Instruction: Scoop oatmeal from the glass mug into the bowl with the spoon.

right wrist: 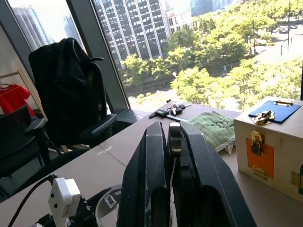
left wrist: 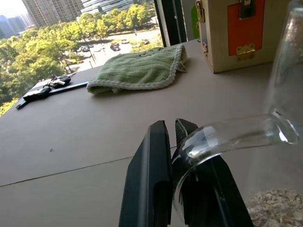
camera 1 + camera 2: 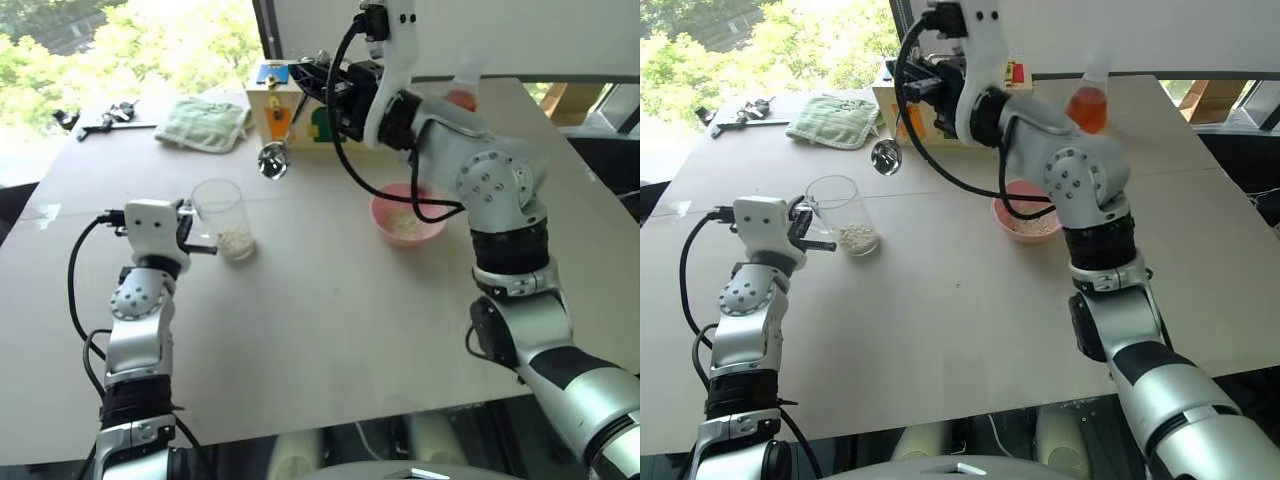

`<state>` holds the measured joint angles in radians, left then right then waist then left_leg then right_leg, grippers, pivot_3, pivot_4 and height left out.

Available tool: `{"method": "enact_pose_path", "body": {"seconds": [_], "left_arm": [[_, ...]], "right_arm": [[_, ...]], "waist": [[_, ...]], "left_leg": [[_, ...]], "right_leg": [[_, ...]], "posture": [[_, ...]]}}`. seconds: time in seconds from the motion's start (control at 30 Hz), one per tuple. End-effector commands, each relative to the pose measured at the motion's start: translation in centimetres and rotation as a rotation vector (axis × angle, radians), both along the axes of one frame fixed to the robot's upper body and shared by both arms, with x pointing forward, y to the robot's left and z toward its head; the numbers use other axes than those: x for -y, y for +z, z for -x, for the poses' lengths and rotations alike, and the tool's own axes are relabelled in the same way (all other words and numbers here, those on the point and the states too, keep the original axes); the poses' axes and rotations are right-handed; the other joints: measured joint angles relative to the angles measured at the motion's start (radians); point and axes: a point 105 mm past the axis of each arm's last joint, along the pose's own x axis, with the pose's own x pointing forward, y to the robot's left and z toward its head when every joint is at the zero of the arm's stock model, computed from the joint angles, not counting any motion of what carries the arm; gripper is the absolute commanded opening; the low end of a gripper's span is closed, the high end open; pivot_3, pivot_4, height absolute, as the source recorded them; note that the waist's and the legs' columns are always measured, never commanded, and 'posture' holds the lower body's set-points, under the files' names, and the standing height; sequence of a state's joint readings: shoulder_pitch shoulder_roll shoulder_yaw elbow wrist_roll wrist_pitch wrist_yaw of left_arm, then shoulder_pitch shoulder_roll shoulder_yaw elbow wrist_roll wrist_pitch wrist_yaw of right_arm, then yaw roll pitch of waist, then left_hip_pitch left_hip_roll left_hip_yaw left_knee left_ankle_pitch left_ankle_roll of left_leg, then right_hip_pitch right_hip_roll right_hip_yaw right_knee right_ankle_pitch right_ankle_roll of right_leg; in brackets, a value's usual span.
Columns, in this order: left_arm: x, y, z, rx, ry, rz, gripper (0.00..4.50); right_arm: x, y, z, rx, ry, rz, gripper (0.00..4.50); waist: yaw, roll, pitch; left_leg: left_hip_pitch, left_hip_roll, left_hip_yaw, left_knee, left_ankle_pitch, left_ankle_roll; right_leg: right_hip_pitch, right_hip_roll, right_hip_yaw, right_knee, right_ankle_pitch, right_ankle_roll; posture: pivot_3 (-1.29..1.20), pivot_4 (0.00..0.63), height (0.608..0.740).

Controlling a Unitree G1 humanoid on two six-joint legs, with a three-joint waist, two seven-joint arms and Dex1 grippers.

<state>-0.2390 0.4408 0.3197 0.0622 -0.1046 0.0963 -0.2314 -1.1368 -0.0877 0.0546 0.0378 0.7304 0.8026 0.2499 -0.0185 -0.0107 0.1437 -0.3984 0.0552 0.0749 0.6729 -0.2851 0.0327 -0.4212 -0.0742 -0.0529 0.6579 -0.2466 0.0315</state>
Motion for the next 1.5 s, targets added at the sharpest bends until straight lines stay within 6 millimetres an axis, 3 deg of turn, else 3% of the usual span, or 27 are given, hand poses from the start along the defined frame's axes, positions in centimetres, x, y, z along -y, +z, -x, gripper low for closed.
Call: {"method": "enact_pose_path", "body": {"seconds": [0.03,0.3,0.47,0.6,0.7,0.87,1.1,1.33,1.5], "left_arm": [[2.4,-1.0,-0.3,-0.044,-0.075,0.029,0.06],[8.0,-0.1,-1.6,-0.032,-0.275,0.065,0.06],[9.4,1.0,-2.6,-0.017,-0.382,0.043,0.06],[10.2,1.7,-3.5,-0.007,-0.48,-0.006,0.06],[10.8,1.8,-3.9,-0.003,-0.544,-0.054,0.06],[10.5,1.3,-4.9,-0.012,-0.557,-0.082,0.06],[10.6,-0.2,-5.0,-0.029,-0.569,-0.096,0.06],[10.1,-0.4,-5.2,-0.023,-0.546,-0.085,0.06],[10.1,-0.6,-5.3,-0.026,-0.543,-0.09,0.06]], "right_arm": [[-1.0,2.5,1.8,0.11,0.054,-0.027,0.0],[-1.3,1.8,2.3,0.129,0.077,0.008,0.0],[-1.1,-2.0,1.3,0.07,0.064,0.103,0.0],[-0.9,-6.2,0.3,0.058,0.024,0.246,0.0],[-0.6,-8.0,-0.1,0.078,0.0,0.324,0.0],[0.6,-4.6,-0.7,0.117,-0.052,0.231,0.0],[2.3,-0.2,0.2,0.123,-0.062,0.097,0.0],[4.1,0.1,0.7,0.069,-0.058,0.083,0.0],[4.3,0.6,1.4,0.054,-0.035,0.079,0.0]], "waist": [[0.005,0.0,0.0],[0.012,0.0,0.0],[0.006,-0.001,0.0],[0.004,-0.001,0.001],[0.004,-0.001,0.001],[0.006,-0.001,0.001],[0.005,-0.001,0.001],[0.005,-0.001,0.001],[0.005,-0.001,0.001]], "left_leg": [[0.0,0.0,0.0,0.0,0.0,0.0],[-0.001,-0.004,-0.002,0.001,0.0,0.0],[-0.002,-0.008,-0.003,0.001,0.0,0.0],[-0.001,-0.008,-0.003,0.001,0.0,0.0],[-0.001,-0.008,-0.003,0.001,0.001,0.0],[0.0,-0.008,-0.003,0.001,0.001,-0.001],[-0.001,-0.008,-0.003,0.002,0.001,-0.001],[-0.001,-0.008,-0.004,0.002,0.001,-0.001],[0.0,-0.008,-0.004,0.002,0.001,-0.001]], "right_leg": [[0.0,0.0,-0.001,0.0,0.0,0.0],[0.002,-0.004,-0.003,-0.001,0.0,0.0],[0.002,-0.004,-0.004,-0.001,0.0,0.0],[0.002,-0.003,-0.004,0.0,0.0,0.0],[0.002,-0.003,-0.004,0.0,0.0,0.0],[0.003,-0.003,-0.005,0.0,0.0,0.0],[0.003,-0.004,-0.005,-0.001,0.0,0.0],[0.003,-0.004,-0.005,0.0,0.0,0.0],[0.003,-0.003,-0.005,0.0,0.0,0.0]], "posture": [[0.0,0.15,0.74],[0.0,0.15,0.74],[0.0,0.15,0.74],[0.0,0.15,0.74],[0.0,0.15,0.74],[0.0,0.15,0.74],[0.0,0.15,0.74],[0.0,0.15,0.74],[0.0,0.15,0.74]]}}
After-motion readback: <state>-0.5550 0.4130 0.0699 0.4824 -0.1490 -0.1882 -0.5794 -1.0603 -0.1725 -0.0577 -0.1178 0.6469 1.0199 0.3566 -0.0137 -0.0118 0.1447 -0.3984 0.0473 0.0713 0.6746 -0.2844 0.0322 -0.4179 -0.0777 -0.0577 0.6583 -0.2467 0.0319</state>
